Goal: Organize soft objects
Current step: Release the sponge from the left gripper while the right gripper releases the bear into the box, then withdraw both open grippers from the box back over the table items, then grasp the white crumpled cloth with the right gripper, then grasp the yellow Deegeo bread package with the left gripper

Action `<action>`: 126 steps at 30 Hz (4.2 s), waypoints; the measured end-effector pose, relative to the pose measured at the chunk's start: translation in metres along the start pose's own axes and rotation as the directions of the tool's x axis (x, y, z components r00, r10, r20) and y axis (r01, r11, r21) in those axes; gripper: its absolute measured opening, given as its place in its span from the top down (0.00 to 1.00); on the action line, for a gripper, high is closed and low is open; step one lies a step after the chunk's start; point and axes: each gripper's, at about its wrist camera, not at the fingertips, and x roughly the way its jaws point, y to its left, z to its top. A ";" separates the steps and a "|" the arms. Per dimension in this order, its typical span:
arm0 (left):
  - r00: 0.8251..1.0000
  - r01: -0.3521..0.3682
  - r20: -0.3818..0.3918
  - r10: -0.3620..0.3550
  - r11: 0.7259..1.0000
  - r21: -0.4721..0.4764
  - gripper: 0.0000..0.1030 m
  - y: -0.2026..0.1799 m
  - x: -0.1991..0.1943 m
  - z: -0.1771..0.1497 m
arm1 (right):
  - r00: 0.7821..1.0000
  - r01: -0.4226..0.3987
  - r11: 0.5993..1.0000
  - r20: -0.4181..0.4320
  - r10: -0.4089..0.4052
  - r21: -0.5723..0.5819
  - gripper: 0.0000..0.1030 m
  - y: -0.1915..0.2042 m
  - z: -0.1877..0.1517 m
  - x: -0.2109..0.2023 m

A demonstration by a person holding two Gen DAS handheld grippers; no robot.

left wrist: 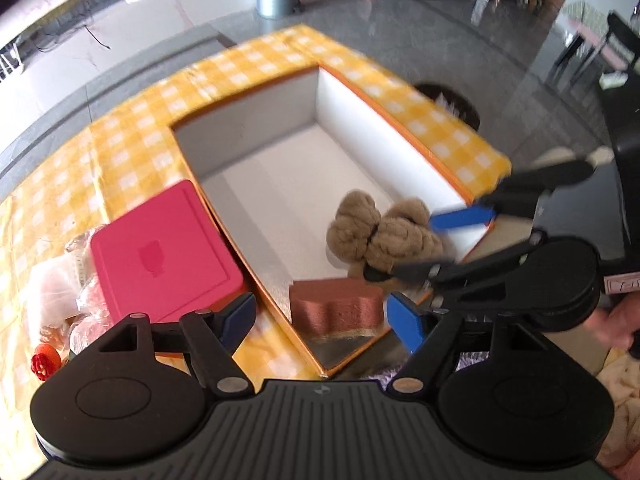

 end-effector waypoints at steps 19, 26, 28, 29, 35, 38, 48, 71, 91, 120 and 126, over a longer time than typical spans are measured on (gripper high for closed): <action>0.990 -0.002 0.136 0.027 0.984 -0.180 0.20 0.051 -0.032 -0.053 | 0.985 -0.061 0.994 -0.166 0.045 -0.091 0.82 0.053 0.008 0.046; 0.991 -0.005 0.132 0.031 0.981 -0.196 0.20 0.059 -0.035 -0.065 | 0.976 -0.005 0.998 -0.217 -0.010 -0.068 0.77 0.050 0.011 0.069; 0.991 -0.003 0.134 0.031 0.980 -0.201 0.20 0.062 -0.037 -0.069 | 0.979 -0.007 0.998 -0.205 -0.006 -0.064 0.73 0.050 0.013 0.064; 0.990 -0.006 0.136 0.034 0.979 -0.203 0.20 0.063 -0.037 -0.070 | 0.981 -0.015 0.998 -0.195 0.002 -0.064 0.70 0.051 0.015 0.060; 0.985 -0.022 0.164 0.060 0.975 -0.222 0.21 0.070 -0.042 -0.077 | 0.989 -0.006 0.998 -0.147 -0.003 -0.062 0.70 0.061 0.031 0.052; 0.978 -0.016 0.201 0.064 0.973 -0.232 0.22 0.077 -0.051 -0.087 | 0.994 0.013 0.999 -0.106 -0.018 -0.053 0.70 0.071 0.032 0.046; 0.936 -0.009 0.334 0.110 0.956 -0.292 0.45 0.101 -0.084 -0.130 | 0.973 0.067 0.995 0.227 -0.050 -0.069 0.59 0.129 -0.004 -0.009; 0.890 -0.147 0.349 0.294 0.909 -0.391 0.52 0.167 -0.101 -0.253 | 0.937 0.002 0.999 0.348 -0.015 0.037 0.46 0.239 -0.065 0.031; 0.950 -0.131 0.191 0.247 0.870 -0.476 0.49 0.213 -0.055 -0.265 | 0.989 -0.125 0.992 0.083 0.124 0.012 0.31 0.288 -0.022 0.134; 0.957 -0.072 0.199 0.211 0.839 -0.539 0.19 0.213 -0.024 -0.229 | 0.987 -0.039 0.997 0.152 0.048 -0.065 0.86 0.265 -0.008 0.134; 0.949 -0.137 0.160 0.271 0.813 -0.567 0.19 0.221 0.001 -0.213 | 0.990 -0.035 0.993 0.133 0.050 -0.112 0.74 0.264 -0.014 0.152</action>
